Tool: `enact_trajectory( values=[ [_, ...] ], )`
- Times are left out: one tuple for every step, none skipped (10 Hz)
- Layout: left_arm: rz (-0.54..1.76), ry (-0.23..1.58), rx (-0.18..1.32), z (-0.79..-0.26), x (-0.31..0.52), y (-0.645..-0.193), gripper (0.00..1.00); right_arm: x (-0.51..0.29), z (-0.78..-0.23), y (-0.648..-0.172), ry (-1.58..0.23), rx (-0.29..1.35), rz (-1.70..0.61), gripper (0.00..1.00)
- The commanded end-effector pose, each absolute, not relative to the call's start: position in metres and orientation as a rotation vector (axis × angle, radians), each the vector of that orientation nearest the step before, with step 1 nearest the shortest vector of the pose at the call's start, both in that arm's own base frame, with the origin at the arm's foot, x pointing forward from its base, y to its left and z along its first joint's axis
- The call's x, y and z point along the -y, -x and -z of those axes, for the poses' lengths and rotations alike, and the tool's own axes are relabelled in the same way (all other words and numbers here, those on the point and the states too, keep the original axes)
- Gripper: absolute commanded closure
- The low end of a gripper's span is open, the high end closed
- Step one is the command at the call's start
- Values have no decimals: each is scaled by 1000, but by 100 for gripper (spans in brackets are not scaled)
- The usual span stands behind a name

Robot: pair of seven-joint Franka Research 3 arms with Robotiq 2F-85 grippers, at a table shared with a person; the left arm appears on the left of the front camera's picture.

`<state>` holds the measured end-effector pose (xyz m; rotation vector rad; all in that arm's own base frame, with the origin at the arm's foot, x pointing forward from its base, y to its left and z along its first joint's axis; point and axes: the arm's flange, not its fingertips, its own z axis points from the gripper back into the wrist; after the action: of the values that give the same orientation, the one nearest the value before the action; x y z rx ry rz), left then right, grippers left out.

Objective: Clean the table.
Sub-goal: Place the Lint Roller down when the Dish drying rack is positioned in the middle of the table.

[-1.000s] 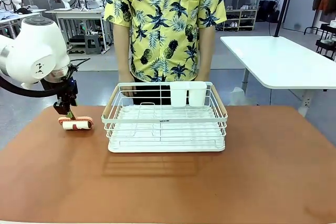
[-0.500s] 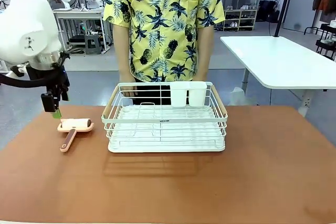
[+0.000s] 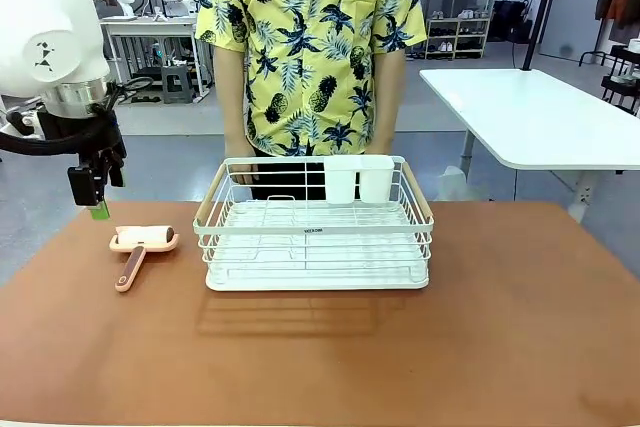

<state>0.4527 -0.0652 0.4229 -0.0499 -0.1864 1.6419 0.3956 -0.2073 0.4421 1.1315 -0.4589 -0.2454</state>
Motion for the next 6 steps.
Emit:
enact_trajectory(
  values=[
    [-1650,55,186,-424,63,-453,0,207,-445,-395,-1145,474,233,0],
    [-1650,55,186,-424,63,-453,0,207,-445,-395,-1145,474,233,0],
    [-1650,55,186,-424,63,-453,0,207,-445,-395,-1145,474,233,0],
    [-1650,55,186,-424,63,-453,0,207,-445,-395,-1145,474,233,0],
    [-1650,55,186,-424,63,-453,0,207,-445,-395,-1145,474,233,0],
    [-1650,55,186,-424,63,-453,0,207,-445,-395,-1145,474,233,0]
  ],
)
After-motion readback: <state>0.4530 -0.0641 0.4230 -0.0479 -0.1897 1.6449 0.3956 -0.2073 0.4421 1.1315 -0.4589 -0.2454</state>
